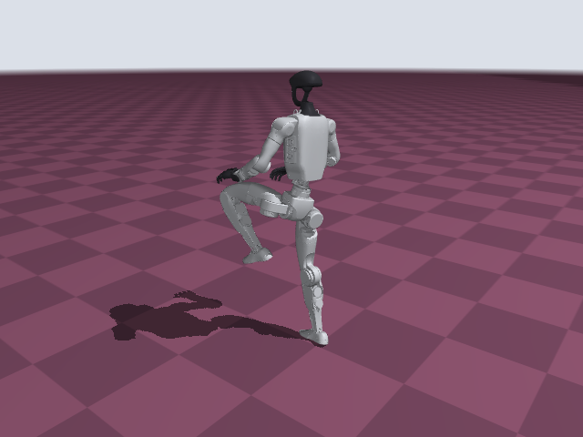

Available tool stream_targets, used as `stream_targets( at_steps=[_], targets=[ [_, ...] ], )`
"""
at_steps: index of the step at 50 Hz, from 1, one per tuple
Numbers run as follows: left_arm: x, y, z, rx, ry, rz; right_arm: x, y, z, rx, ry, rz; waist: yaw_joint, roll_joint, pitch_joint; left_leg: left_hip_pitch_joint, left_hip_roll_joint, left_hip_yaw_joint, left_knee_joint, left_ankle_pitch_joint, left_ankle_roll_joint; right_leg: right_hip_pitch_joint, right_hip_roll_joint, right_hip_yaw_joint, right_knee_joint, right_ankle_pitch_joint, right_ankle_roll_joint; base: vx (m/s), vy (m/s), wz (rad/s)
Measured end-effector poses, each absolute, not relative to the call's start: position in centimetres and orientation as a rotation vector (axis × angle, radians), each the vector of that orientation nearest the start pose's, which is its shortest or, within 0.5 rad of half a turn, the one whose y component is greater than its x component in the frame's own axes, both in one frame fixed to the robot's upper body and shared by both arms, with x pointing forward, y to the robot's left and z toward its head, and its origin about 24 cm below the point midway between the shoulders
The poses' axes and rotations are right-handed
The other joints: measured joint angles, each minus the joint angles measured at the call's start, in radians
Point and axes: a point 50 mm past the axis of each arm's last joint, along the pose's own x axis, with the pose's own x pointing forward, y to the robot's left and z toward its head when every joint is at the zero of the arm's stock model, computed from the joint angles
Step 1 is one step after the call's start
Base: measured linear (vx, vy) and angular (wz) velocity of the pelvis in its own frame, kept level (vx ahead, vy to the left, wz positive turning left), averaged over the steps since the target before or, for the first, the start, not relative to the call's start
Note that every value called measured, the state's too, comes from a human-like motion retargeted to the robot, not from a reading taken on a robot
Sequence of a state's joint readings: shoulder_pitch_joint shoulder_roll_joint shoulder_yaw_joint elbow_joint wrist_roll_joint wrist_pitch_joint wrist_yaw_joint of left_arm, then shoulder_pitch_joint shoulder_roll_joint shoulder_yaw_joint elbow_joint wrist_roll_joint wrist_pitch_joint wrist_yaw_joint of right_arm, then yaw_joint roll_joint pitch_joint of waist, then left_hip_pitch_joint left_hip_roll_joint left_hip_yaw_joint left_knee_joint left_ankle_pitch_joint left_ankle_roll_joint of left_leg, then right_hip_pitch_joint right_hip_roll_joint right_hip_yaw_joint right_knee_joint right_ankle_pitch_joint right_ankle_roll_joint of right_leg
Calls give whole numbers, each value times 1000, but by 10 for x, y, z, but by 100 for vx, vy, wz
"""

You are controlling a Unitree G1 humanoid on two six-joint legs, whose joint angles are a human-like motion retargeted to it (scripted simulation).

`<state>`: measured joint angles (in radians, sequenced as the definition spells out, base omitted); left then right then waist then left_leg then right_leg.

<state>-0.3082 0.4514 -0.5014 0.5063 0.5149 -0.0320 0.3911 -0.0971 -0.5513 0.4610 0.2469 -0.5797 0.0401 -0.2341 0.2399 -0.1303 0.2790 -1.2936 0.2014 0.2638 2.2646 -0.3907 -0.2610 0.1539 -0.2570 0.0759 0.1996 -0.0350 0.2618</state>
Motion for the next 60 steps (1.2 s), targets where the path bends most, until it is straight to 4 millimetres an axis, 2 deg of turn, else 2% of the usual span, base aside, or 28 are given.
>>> stream_targets(
  at_steps=[4, 6, 10, 13, 15, 18, 20, 22, 24, 26, 27, 29, 31, 33, 37, 39, 40, 42, 47, 50, 52, 54, 55, 60],
  targets=[
    [294, 172, 35, 988, -162, -41, 249, -189, 1, -1235, 36, 249, 25, 11, 25, -81, 25, -6, -11, -11, -1, 54, -8, 8, -20, -1, 0, 21, 6, -38],
    [293, 172, 41, 966, -176, -58, 249, -188, 0, -1233, 47, 260, 31, 12, 25, -69, 30, -14, -49, -19, 0, 70, -13, 14, -25, -12, 0, 23, 2, -28],
    [288, 171, 31, 994, -123, -112, 248, -185, -3, -1236, 71, 289, 35, 24, 9, 48, 23, -28, -185, -21, 0, 92, -5, 25, -39, -33, 0, 24, 4, -16],
    [277, 173, 16, 998, -76, -125, 242, -179, -8, -1186, 65, 255, 17, 55, -61, 159, 24, -59, -352, -9, 0, 87, 49, 17, -76, -32, 0, 27, 4, 10],
    [269, 176, 8, 996, -43, -130, 238, -177, -11, -1182, 64, 253, 23, 72, -101, 284, 52, -45, -504, -16, 8, 86, 70, 35, -99, -37, 0, 31, 9, -32],
    [260, 180, 1, 1000, -17, -137, 236, -178, -12, -1186, 57, 236, 20, 118, -153, 512, 101, 23, -826, -17, 57, 83, 123, 45, -111, -41, 0, 29, 15, -23],
    [260, 185, 7, 985, -29, -131, 241, -184, -5, -1197, 30, 205, 21, 165, -93, 777, 96, 88, -1106, -26, 61, 160, 148, 53, -106, -57, 0, 31, 17, -26],
    [258, 190, 11, 979, -40, -115, 241, -186, -4, -1199, 14, 180, -2, 186, -101, 957, 32, 102, -1417, -7, 66, 178, 167, 31, -93, -80, 0, 35, 25, 31],
    [257, 194, 13, 979, -51, -96, 240, -186, -4, -1199, 6, 158, -23, 189, -110, 1137, -45, 96, -1757, 84, 56, 186, 180, 6, -54, -101, -2, 39, 28, 57],
    [257, 199, 13, 992, -46, -80, 239, -187, -8, -1202, 18, 140, -53, 189, -115, 1298, -97, 74, -2064, 231, 27, 179, 200, -22, 24, -103, -12, 40, 29, 92],
    [257, 201, 11, 1001, -37, -77, 237, -188, -11, -1205, 32, 132, -77, 187, -116, 1360, -119, 53, -2181, 296, 10, 164, 206, -44, 89, -90, -15, 37, 36, 160],
    [257, 202, 6, 1024, -6, -87, 234, -195, -16, -1204, 71, 119, -150, 171, -112, 1420, -165, -19, -2299, 358, -1, 80, 193, -113, 306, -17, -5, 30, 38, 208],
    [259, 202, 3, 1054, 15, -108, 233, -198, -16, -1177, 83, 111, -202, 167, -112, 1430, -158, -84, -2323, 367, -1, -59, 190, -181, 567, 86, -2, 24, 17, 168],
    [264, 200, 5, 1085, 5, -107, 234, -196, -11, -1156, 60, 108, -220, 169, -125, 1413, -117, -123, -2318, 365, 7, -255, 181, -229, 862, 128, -10, 25, 0, 85],
    [275, 194, 10, 1125, -14, -98, 243, -188, -1, -1218, -10, 141, -207, 156, -159, 1382, -101, -136, -2322, 369, 70, -683, 56, -270, 1422, -44, -165, 20, 7, 4],
    [277, 198, 12, 1128, 7, -93, 250, -181, 1, -1249, -33, 176, -190, 153, -176, 1379, -92, -120, -2324, 369, 92, -897, 39, -247, 1633, -73, -222, 19, 6, -52],
    [276, 201, 10, 1130, 25, -102, 252, -177, 1, -1254, -47, 194, -186, 158, -190, 1375, -81, -113, -2321, 367, 99, -993, 47, -241, 1720, -86, -239, 20, 6, -52],
    [279, 203, 14, 1122, 20, -72, 261, -168, 7, -1283, -88, 220, -177, 172, -174, 1390, -64, -95, -2318, 363, 112, -1191, 99, -220, 1870, -32, -249, 20, 5, -47],
    [275, 202, 13, 1112, 12, -48, 272, -150, 19, -1428, -243, 284, -211, 218, -118, 1450, -16, -99, -2302, 351, 75, -1557, 200, -275, 2121, -11, -216, 22, 0, 11],
    [275, 199, 14, 1106, -3, -52, 275, -146, 41, -1452, -388, 210, -278, 237, -44, 1488, 7, -157, -2256, 331, 45, -1632, 208, -315, 2167, -39, -183, 22, -3, 112],
    [277, 195, 16, 1099, -13, -68, 275, -148, 56, -1407, -422, 173, -325, 243, 5, 1501, 11, -209, -2213, 314, 46, -1613, 184, -317, 2144, -60, -160, 20, 1, 132],
    [278, 191, 16, 1089, -15, -89, 275, -151, 61, -1373, -403, 186, -346, 245, 18, 1510, 9, -238, -2192, 296, 55, -1583, 163, -314, 2088, -75, -157, 23, 1, 85],
    [279, 188, 16, 1084, -16, -99, 275, -153, 62, -1367, -384, 201, -351, 246, 17, 1514, 6, -248, -2190, 289, 60, -1562, 153, -313, 2052, -82, -157, 27, -2, 42],
    [271, 177, 11, 1044, -23, -113, 263, -162, 39, -1344, -262, 215, -320, 228, -99, 1519, -36, -265, -2259, 265, 70, -1395, 80, -311, 1757, -104, -209, 30, -4, 20]
  ],
)
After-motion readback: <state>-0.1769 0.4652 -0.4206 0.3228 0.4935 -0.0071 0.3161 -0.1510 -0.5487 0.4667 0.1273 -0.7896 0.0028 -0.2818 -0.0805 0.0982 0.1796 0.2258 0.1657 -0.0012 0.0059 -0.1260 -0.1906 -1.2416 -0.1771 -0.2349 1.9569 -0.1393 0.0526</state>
